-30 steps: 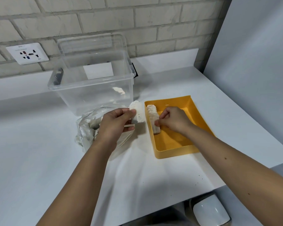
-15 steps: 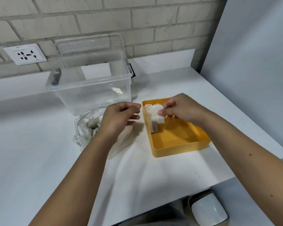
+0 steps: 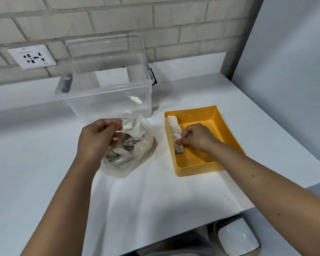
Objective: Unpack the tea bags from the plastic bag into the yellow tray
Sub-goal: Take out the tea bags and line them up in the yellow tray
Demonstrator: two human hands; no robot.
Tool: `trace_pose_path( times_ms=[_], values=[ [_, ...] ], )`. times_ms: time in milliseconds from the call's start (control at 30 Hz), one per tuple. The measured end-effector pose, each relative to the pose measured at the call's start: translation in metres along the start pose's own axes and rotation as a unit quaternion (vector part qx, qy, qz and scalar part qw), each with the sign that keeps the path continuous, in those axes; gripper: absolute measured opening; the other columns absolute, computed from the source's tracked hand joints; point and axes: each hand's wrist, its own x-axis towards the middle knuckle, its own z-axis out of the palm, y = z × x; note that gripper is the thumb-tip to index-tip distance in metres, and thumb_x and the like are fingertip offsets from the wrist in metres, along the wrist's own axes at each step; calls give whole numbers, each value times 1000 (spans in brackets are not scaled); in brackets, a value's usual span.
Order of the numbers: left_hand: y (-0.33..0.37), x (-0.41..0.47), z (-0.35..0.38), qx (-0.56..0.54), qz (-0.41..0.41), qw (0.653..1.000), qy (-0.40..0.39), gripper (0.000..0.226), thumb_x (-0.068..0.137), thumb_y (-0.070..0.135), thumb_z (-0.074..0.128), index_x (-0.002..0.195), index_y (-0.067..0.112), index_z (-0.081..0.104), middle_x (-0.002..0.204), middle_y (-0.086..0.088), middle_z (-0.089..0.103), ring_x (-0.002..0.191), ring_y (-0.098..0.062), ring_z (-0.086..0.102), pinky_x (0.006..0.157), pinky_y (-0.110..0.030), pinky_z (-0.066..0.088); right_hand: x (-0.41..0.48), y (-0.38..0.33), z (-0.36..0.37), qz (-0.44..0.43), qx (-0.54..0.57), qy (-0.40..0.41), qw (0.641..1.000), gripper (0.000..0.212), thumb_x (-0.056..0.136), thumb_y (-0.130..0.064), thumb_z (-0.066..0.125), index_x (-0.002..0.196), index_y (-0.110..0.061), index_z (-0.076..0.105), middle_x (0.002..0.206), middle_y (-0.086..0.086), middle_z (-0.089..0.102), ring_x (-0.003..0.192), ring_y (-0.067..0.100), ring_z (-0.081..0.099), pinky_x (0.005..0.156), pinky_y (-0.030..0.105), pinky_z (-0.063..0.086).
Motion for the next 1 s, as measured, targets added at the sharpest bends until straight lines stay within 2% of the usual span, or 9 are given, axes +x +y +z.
trace_pose_path(
  times_ms=[100,200,333,467,533,600,700,833,1000],
  values=[
    [2,4,-13,25,16,999,24,9,90,11,68,95,9,74,90,-12,72,79,-23,70,79,-38,60,-2,-10,-4,-23,-22,49,998,31,65,-32,89,83,-22,65,79,-8,65,79,13,62,74,31,51],
    [1,8,-24,85,38,995,21,8,88,11,70,91,15,76,87,-9,75,80,-25,73,83,-39,60,-9,-41,-7,-110,28,116,987,29,67,-29,88,88,-22,69,79,-9,66,73,1,60,66,16,46],
    [-8,7,-19,299,95,949,-26,18,87,7,67,95,20,78,85,1,76,76,-16,70,66,-5,46,-26,-95,10,-228,67,34,971,14,77,-23,81,90,-23,76,79,-12,69,60,-9,55,58,6,38],
    [-7,6,-22,417,115,896,-94,39,86,-5,54,110,19,74,98,3,73,88,-10,64,67,-1,40,-23,-122,46,-292,-105,-84,947,19,87,-16,70,102,-26,76,95,-9,71,73,0,57,68,13,43],
    [-6,6,-28,450,89,875,-154,37,86,0,58,116,18,71,103,2,71,92,-12,64,74,-8,43,-14,-126,60,-298,-217,-79,926,19,88,-21,66,103,-27,75,104,-4,71,91,14,60,77,28,49],
    [-11,5,-29,479,83,854,-185,29,86,10,64,112,20,72,102,2,72,93,-14,65,81,-22,49,-7,-127,68,-291,-303,-57,906,18,87,-25,63,101,-23,74,104,2,69,99,24,60,76,33,51],
    [-21,7,-25,492,110,849,-160,3,84,22,68,83,24,70,84,4,71,84,-16,64,78,-32,51,0,-128,74,-277,-368,-28,887,20,84,-27,63,99,-19,72,103,4,67,96,27,62,66,29,41],
    [-28,6,-22,493,116,851,-137,32,83,28,72,63,30,48,67,12,55,70,-15,54,69,-33,47,3,-122,82,-289,-398,19,871,6,86,-20,60,80,-20,63,98,3,69,93,25,65,64,28,35],
    [-23,0,-23,448,95,879,-128,32,84,22,71,62,26,47,63,12,50,60,-7,45,54,-17,33,9,-114,74,-289,-334,18,897,14,92,-30,60,92,-23,73,99,0,70,93,25,64,67,29,42]
  ],
)
